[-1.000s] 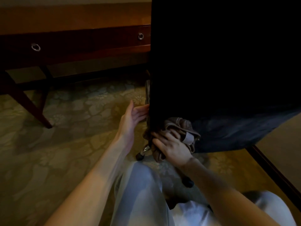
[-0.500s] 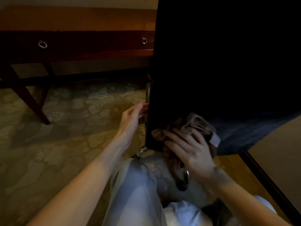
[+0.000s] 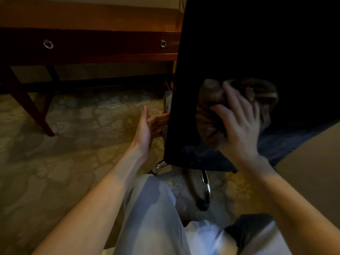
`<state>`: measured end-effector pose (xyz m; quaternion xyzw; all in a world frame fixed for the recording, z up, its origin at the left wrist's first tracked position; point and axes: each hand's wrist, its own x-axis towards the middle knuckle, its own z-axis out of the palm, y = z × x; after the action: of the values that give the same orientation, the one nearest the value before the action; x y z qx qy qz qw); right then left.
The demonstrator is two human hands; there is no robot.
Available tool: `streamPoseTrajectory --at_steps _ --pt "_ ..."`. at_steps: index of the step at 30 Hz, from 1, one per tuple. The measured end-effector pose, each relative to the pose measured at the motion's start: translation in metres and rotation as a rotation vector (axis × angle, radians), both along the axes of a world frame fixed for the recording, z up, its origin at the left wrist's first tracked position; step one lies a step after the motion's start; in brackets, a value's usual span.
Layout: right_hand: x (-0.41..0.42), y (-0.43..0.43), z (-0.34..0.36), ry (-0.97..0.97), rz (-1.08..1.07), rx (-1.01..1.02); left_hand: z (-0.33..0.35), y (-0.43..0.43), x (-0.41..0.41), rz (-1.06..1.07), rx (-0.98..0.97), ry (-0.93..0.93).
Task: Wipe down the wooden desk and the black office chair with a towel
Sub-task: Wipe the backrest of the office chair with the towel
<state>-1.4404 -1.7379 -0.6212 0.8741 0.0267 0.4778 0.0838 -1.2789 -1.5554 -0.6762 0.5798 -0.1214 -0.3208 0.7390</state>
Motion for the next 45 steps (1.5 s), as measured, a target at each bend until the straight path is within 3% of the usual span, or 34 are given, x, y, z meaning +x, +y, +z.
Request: streamPoseTrajectory --at_steps 5,9,17,22,25,27,31,38,45 --pt "0.039 0.027 -0.053 0.063 -0.006 -0.006 -0.004 0.003 0.007 -0.035 -0.088 0.048" --pt "0.050 0.027 -0.131 0.419 0.185 -0.009 -0.014 0.001 0.016 -0.018 -0.107 0.040" --pt "0.054 0.024 -0.242 0.885 0.074 -0.059 -0.007 -0.002 0.005 0.000 -0.045 -0.050" --pt "0.045 0.035 -0.253 1.259 -0.070 -0.305 0.000 -0.002 -0.006 -0.062 -0.020 -0.144" --pt "0.043 0.032 -0.242 1.350 0.003 -0.179 -0.003 -0.010 -0.015 -0.046 0.006 -0.266" --pt "0.038 0.029 -0.224 1.280 0.065 -0.059 -0.004 -0.015 -0.019 0.021 0.024 -0.320" --pt "0.022 0.034 -0.164 0.879 0.187 -0.085 0.001 -0.021 -0.021 0.106 0.075 -0.348" --pt "-0.038 0.048 -0.049 0.224 0.263 0.137 0.028 -0.030 -0.019 0.249 0.185 -0.304" --pt "-0.049 0.044 0.011 -0.223 0.106 0.282 0.087 -0.031 -0.038 0.260 -0.014 -0.418"
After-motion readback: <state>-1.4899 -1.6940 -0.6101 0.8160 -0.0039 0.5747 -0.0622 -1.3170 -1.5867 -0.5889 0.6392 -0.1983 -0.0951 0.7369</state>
